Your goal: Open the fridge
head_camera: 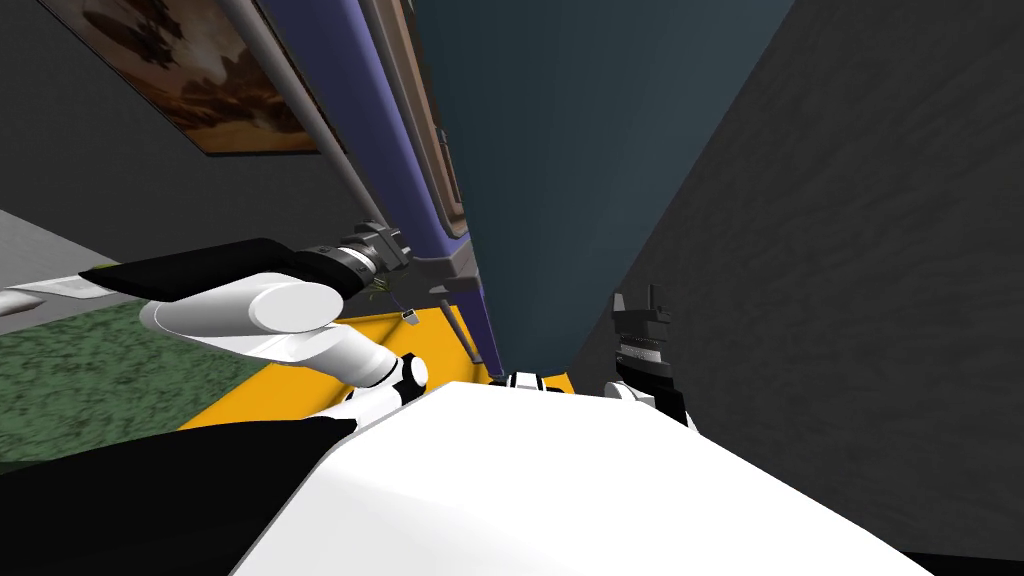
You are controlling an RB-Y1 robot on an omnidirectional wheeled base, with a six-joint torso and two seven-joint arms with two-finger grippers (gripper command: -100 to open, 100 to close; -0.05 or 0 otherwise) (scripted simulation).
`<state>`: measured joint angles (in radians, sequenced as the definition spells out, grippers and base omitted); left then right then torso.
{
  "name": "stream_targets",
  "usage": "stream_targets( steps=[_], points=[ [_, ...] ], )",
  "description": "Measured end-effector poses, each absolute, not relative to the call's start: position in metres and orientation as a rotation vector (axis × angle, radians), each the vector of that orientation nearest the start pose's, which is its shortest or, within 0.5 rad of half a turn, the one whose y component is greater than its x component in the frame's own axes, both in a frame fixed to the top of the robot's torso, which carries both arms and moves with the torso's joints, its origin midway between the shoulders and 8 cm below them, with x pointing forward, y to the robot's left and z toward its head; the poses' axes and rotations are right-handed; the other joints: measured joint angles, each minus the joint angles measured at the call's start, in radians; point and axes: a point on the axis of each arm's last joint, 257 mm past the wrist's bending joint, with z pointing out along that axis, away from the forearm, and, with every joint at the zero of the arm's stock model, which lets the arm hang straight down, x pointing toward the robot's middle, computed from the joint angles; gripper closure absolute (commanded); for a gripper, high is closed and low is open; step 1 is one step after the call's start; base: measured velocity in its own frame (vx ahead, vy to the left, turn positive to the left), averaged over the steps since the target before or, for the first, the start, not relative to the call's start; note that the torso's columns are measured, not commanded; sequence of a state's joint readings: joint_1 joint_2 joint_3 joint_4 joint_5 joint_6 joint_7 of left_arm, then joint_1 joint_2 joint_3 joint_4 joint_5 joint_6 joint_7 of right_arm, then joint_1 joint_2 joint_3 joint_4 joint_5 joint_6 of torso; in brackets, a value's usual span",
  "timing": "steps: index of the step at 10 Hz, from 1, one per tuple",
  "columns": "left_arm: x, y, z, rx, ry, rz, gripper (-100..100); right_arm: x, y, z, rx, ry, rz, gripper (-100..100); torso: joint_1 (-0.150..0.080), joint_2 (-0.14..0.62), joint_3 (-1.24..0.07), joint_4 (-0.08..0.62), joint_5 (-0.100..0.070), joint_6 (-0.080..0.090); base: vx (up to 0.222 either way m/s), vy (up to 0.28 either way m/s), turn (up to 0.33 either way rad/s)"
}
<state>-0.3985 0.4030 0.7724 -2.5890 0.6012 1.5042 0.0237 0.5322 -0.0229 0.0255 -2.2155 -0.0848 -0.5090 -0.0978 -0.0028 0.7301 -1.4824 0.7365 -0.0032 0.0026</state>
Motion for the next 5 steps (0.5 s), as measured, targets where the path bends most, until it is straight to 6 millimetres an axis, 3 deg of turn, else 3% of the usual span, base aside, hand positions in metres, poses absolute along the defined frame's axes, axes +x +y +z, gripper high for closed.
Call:
stream_targets(
  steps=[5],
  points=[
    [0.413, 0.365, 0.132, -1.195, 1.128, -1.191, 100, 0.351, -0.286, -0.014, 0.81, 0.603, 1.435, 0, 0.001, -0.003, -0.003, 0.0, -0.001, 0.003, -0.009, 0.253, -0.057]
  ],
)
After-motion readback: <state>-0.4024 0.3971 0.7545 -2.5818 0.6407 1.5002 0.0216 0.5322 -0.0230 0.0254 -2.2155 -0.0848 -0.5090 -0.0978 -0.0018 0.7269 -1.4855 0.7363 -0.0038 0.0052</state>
